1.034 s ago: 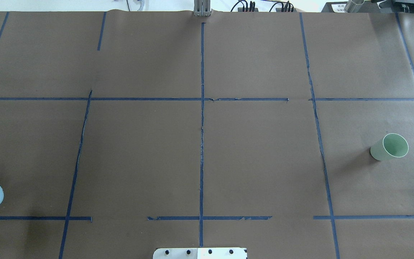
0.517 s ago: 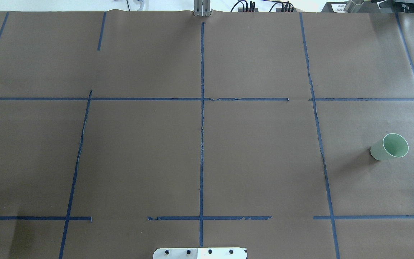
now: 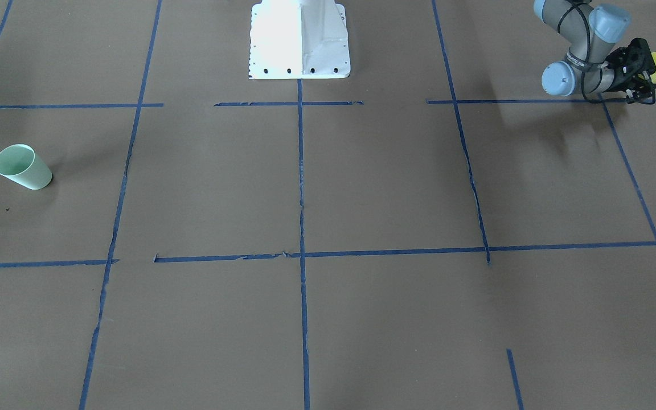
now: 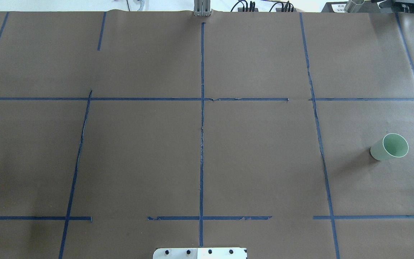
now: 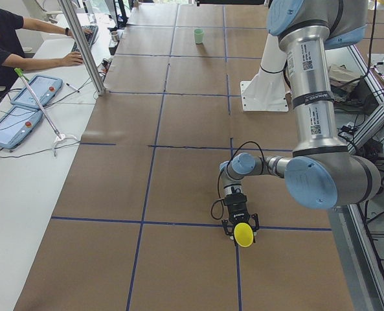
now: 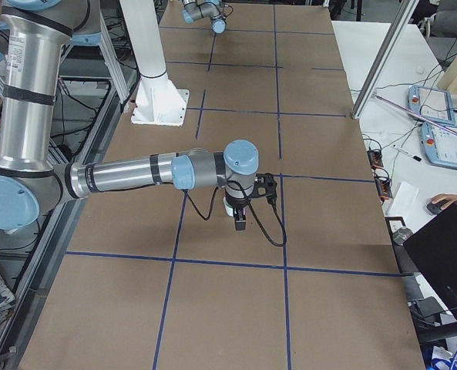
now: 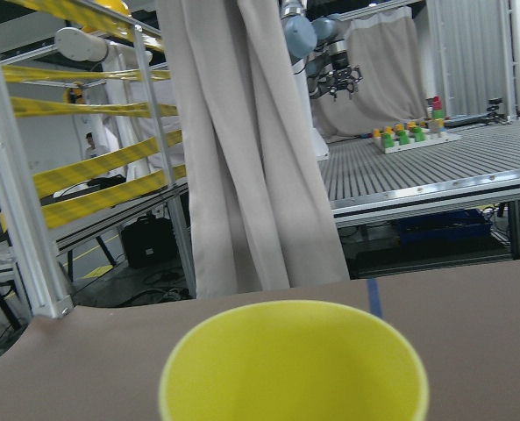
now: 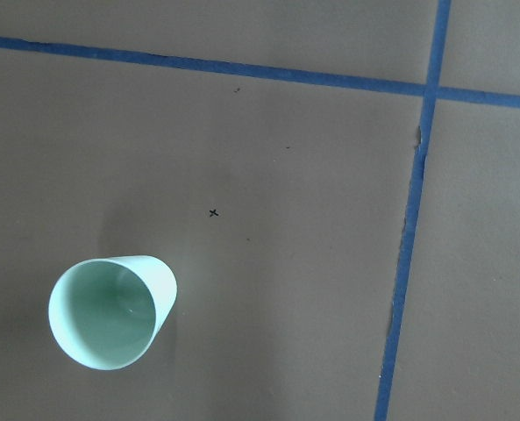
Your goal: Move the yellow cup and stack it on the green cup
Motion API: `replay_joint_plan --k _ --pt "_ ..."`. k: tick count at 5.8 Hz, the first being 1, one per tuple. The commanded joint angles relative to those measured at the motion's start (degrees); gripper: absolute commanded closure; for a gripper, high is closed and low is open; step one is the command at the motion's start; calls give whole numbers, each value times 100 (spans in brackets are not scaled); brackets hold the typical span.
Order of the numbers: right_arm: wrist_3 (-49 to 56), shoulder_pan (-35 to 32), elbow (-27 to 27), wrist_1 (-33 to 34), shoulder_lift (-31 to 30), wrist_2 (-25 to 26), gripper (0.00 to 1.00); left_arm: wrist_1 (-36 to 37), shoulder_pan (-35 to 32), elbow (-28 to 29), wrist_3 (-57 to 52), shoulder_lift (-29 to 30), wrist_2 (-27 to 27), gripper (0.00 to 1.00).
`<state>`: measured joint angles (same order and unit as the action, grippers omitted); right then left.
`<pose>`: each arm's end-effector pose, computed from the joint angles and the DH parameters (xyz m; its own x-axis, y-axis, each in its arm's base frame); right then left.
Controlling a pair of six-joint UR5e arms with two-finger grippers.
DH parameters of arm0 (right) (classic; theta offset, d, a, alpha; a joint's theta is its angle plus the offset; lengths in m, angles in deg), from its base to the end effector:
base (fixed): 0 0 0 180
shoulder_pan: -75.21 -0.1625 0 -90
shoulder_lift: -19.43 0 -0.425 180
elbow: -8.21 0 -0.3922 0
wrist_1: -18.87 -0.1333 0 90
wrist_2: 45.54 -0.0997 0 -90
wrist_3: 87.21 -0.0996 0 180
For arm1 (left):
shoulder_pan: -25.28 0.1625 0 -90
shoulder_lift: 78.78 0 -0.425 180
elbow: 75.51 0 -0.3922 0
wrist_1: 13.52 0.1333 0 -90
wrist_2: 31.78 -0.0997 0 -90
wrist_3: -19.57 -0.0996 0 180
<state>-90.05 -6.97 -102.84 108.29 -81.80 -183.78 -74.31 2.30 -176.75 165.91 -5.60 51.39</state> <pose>0.0022 -0.4179 0.5597 0.6473 -0.1755 0.7417 0.1019 0.9843 0.1439 0.2129 -0.2479 0.7456 0.1484 -0.9606 0.2350 0.8095 0.2545 0.5290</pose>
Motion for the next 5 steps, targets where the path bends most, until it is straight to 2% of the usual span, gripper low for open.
replay_joint_plan --k 1,2,3,5 --pt "-15 18 -13 -493 -3 -72 0 50 -721 -238 -1486 718 -1777 100" --pt "-6 61 13 -765 -2 -37 0 50 -777 -239 -1807 1124 -2360 100" --pt "-15 201 5 -785 67 -28 0 42 -804 -230 -2533 1563 -2723 100" --pt "-128 316 -13 -1459 85 -28 0 -842 -927 -230 -4471 2661 -3540 98"
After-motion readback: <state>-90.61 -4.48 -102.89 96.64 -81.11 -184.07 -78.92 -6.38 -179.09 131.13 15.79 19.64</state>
